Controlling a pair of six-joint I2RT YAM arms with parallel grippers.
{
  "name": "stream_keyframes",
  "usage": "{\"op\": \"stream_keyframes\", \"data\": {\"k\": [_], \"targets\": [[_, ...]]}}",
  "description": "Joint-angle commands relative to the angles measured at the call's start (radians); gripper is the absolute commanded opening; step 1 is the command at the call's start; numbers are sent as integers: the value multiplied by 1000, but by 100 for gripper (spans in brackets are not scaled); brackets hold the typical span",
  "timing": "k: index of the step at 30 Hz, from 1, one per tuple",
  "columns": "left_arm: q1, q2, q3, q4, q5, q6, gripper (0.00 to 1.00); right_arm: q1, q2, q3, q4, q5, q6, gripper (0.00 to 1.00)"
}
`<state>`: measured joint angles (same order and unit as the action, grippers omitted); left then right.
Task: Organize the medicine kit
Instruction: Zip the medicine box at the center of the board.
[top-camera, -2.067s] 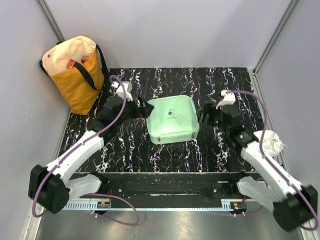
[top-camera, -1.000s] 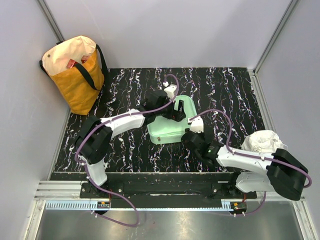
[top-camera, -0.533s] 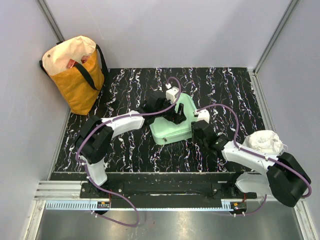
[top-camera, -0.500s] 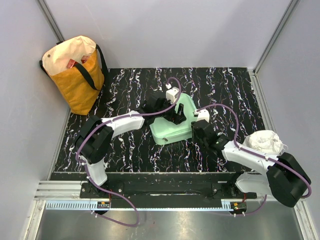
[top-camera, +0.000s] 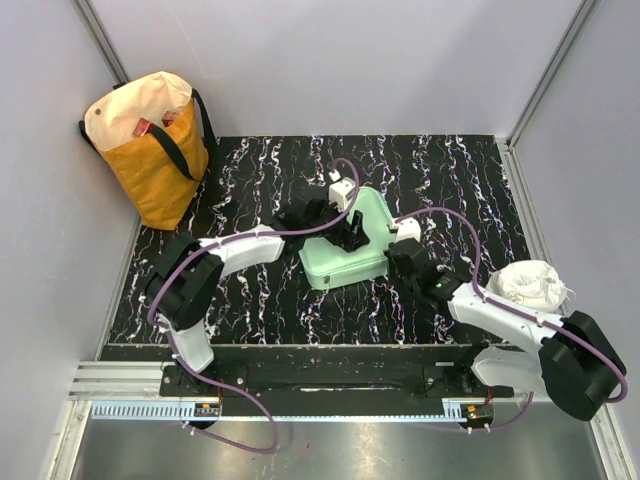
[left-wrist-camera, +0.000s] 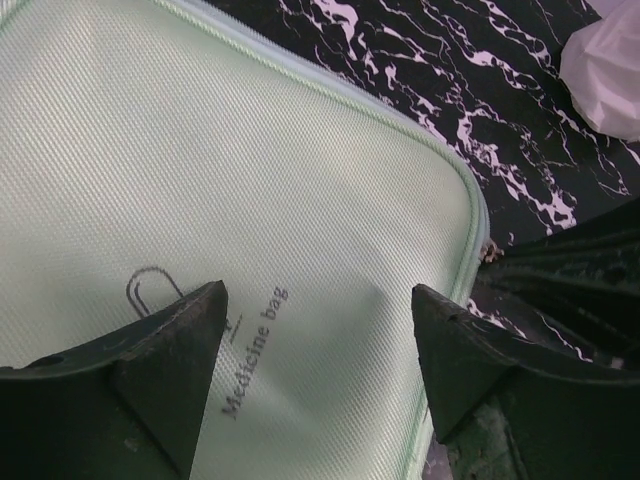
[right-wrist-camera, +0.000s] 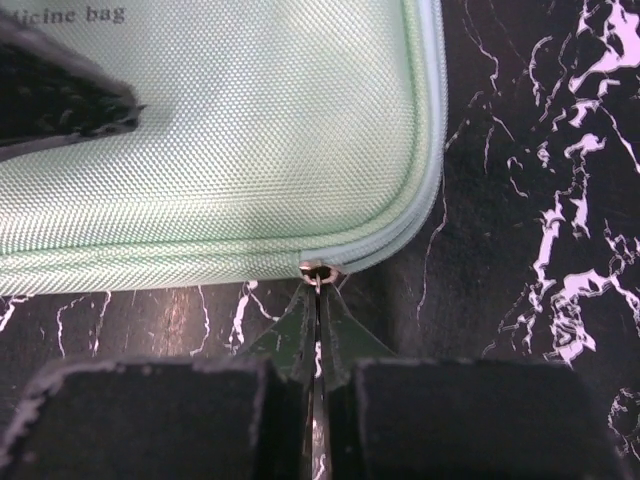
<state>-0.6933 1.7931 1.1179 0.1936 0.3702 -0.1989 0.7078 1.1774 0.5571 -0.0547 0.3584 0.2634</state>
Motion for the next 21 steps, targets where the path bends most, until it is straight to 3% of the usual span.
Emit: {"op": "stream_keyframes", "data": {"k": [1, 4, 10, 13, 17, 21], "targets": [[-3, -107, -94, -27, 13, -33, 78, -2, -82, 43, -17, 35, 53, 0], [-3, -225, -156, 10, -33, -100, 88, -2, -117, 26, -7, -51, 33, 0], [-15, -391, -254, 49, -106, -212, 90, -5, -134, 20, -46, -7, 76, 0], [-52, -423, -289, 47, -131, -287, 91, -5, -124, 21, -43, -94, 95, 0], [-205, -469, -389, 82, -420, -503, 99, -5, -114, -6, -1, -234, 186, 0], [-299, -501, -499, 110, -629, -859, 99, 27, -117, -45, 33, -213, 244, 0]]}}
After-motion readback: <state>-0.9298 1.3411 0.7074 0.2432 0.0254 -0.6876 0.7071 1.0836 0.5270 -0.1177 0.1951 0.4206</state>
